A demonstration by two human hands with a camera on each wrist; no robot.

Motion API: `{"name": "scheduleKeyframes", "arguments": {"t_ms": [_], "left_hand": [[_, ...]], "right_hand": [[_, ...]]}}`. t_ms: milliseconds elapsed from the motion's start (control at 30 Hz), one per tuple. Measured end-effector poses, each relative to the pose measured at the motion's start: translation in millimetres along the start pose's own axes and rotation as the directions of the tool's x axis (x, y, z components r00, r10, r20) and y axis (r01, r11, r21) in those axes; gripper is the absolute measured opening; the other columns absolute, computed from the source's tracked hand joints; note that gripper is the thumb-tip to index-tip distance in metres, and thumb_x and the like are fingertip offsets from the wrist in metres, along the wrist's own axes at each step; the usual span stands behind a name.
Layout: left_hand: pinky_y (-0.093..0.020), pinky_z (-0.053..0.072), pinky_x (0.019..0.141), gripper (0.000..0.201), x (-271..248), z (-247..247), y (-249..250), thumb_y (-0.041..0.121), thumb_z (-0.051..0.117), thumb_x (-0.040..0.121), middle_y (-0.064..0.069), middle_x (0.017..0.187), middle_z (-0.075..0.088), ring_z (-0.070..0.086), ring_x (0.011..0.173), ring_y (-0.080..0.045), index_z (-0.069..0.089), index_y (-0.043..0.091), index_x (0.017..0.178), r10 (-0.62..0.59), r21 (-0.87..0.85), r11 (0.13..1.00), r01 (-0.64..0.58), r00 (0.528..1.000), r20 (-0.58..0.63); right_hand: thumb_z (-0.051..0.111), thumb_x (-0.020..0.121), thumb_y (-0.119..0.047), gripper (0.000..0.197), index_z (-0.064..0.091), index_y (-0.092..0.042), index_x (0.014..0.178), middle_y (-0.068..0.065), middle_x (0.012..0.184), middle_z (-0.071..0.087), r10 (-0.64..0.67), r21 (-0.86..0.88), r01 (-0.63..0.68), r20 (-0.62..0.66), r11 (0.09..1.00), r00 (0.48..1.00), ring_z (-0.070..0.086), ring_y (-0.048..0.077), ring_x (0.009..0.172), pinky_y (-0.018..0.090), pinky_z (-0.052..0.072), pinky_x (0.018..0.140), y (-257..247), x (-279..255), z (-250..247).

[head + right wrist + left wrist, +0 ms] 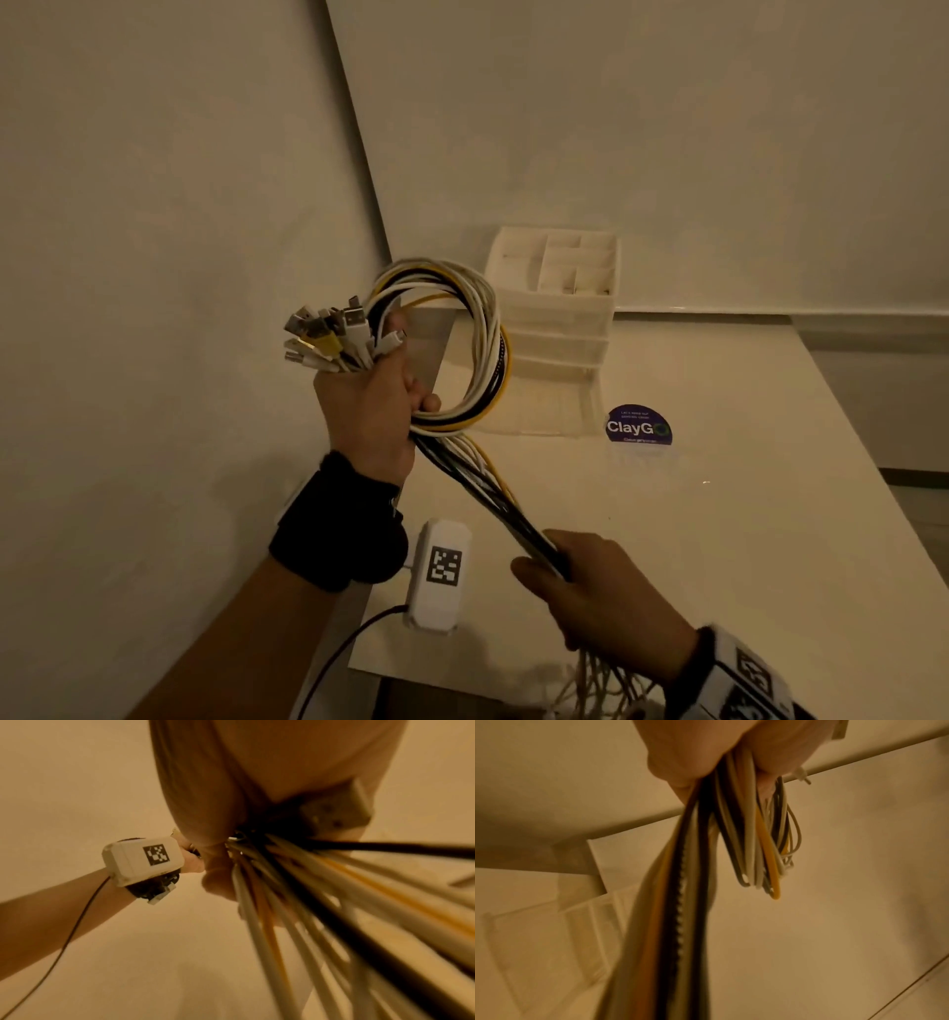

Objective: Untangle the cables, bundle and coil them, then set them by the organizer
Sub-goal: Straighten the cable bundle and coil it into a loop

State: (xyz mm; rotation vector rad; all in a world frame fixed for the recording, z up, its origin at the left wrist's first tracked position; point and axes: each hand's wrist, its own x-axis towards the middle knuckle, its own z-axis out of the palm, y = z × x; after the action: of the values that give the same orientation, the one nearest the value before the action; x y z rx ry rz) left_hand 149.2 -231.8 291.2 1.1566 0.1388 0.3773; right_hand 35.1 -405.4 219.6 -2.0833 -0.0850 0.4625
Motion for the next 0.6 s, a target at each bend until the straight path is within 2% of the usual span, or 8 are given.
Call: {"name": "scheduleKeyframes", "arguments": {"t_ms": [100, 167, 233, 300, 367, 433, 500, 600], "left_hand": [[-0.028, 0.041, 0.046, 0.043, 2.5, -2.3, 4.2, 0.024, 0.068, 0.090, -0.003, 0.045, 0.037, 0.033, 0.039, -0.017, 0.045, 0.013, 0.055, 0.056, 0.043, 0.997, -0.056, 0.998, 0.009], [-0.030, 0.042, 0.048, 0.044, 7.8, -3.5, 8.4, 0.026, 0.069, 0.089, -0.002, 0.046, 0.039, 0.036, 0.039, -0.017, 0.045, 0.015, 0.054, 0.093, 0.054, 0.994, -0.094, 0.995, 0.016], [-0.031, 0.044, 0.048, 0.041, 11.6, -6.6, 12.3, 0.026, 0.069, 0.089, -0.001, 0.046, 0.042, 0.037, 0.039, -0.017, 0.047, 0.015, 0.056, 0.136, 0.071, 0.988, -0.137, 0.991, 0.017], [-0.030, 0.043, 0.047, 0.034, 15.5, -9.0, 13.9, 0.023, 0.067, 0.090, 0.000, 0.046, 0.041, 0.037, 0.039, -0.016, 0.051, 0.012, 0.062, 0.148, 0.082, 0.985, -0.149, 0.989, 0.014], [-0.029, 0.040, 0.048, 0.026, 17.3, -12.8, 11.4, 0.021, 0.067, 0.090, -0.001, 0.047, 0.039, 0.034, 0.039, -0.015, 0.056, 0.007, 0.072, 0.128, 0.097, 0.987, -0.130, 0.991, 0.029], [-0.028, 0.040, 0.047, 0.030, 16.1, -17.6, 7.3, 0.021, 0.068, 0.089, -0.001, 0.046, 0.037, 0.031, 0.038, -0.016, 0.053, 0.010, 0.065, 0.094, 0.153, 0.983, -0.100, 0.994, 0.050], [-0.027, 0.039, 0.045, 0.036, 14.1, -24.0, 2.5, 0.017, 0.068, 0.089, -0.001, 0.045, 0.037, 0.029, 0.038, -0.017, 0.052, 0.017, 0.056, 0.024, 0.204, 0.978, -0.040, 0.997, 0.078], [-0.026, 0.037, 0.045, 0.031, 11.4, -32.9, -2.8, 0.011, 0.067, 0.090, -0.006, 0.049, 0.031, 0.025, 0.039, -0.016, 0.051, 0.010, 0.063, -0.144, 0.250, 0.963, 0.102, 0.978, 0.153]], "right_hand": [[0.051, 0.094, -0.043, 0.026, 0.045, -0.029, 0.073, 0.001, 0.064, 0.059, -0.057, -0.206, 0.036, -0.095, 0.978, 0.994, 0.063, 0.019, 0.057, 0.037, 0.055, 0.064, 1.9, -3.2, -5.4], [0.048, 0.096, -0.045, 0.030, 0.038, -0.032, 0.071, -0.003, 0.062, 0.053, -0.103, -0.331, 0.049, -0.146, 0.942, 0.984, 0.054, 0.013, 0.056, 0.029, 0.046, 0.058, 4.2, -4.3, -7.1], [0.047, 0.096, -0.044, 0.032, 0.036, -0.031, 0.068, -0.005, 0.060, 0.049, -0.123, -0.365, 0.052, -0.172, 0.930, 0.977, 0.049, 0.010, 0.054, 0.023, 0.037, 0.053, 4.1, -5.6, -6.7], [0.048, 0.096, -0.042, 0.031, 0.037, -0.032, 0.069, -0.005, 0.061, 0.051, -0.116, -0.357, 0.049, -0.170, 0.933, 0.979, 0.049, 0.010, 0.054, 0.020, 0.036, 0.052, 2.7, -8.8, -5.3], [0.047, 0.096, -0.041, 0.029, 0.035, -0.035, 0.070, -0.007, 0.062, 0.053, -0.111, -0.394, 0.044, -0.149, 0.918, 0.983, 0.050, 0.011, 0.054, 0.017, 0.035, 0.049, 3.6, -15.4, -6.5], [0.046, 0.096, -0.042, 0.029, 0.033, -0.035, 0.072, -0.008, 0.062, 0.050, -0.129, -0.445, 0.060, -0.127, 0.894, 0.983, 0.049, 0.012, 0.055, 0.019, 0.036, 0.052, 1.5, -24.3, -15.5], [0.045, 0.095, -0.043, 0.026, 0.033, -0.031, 0.075, -0.007, 0.063, 0.049, -0.146, -0.526, 0.059, -0.125, 0.849, 0.981, 0.050, 0.014, 0.059, 0.026, 0.040, 0.058, -2.7, -34.0, -30.9], [0.038, 0.086, -0.043, 0.015, 0.031, -0.031, 0.081, -0.006, 0.068, 0.052, -0.312, -0.708, 0.124, -0.142, 0.695, 0.940, 0.058, 0.019, 0.067, 0.033, 0.042, 0.057, -10.0, -41.6, -54.9]]}}
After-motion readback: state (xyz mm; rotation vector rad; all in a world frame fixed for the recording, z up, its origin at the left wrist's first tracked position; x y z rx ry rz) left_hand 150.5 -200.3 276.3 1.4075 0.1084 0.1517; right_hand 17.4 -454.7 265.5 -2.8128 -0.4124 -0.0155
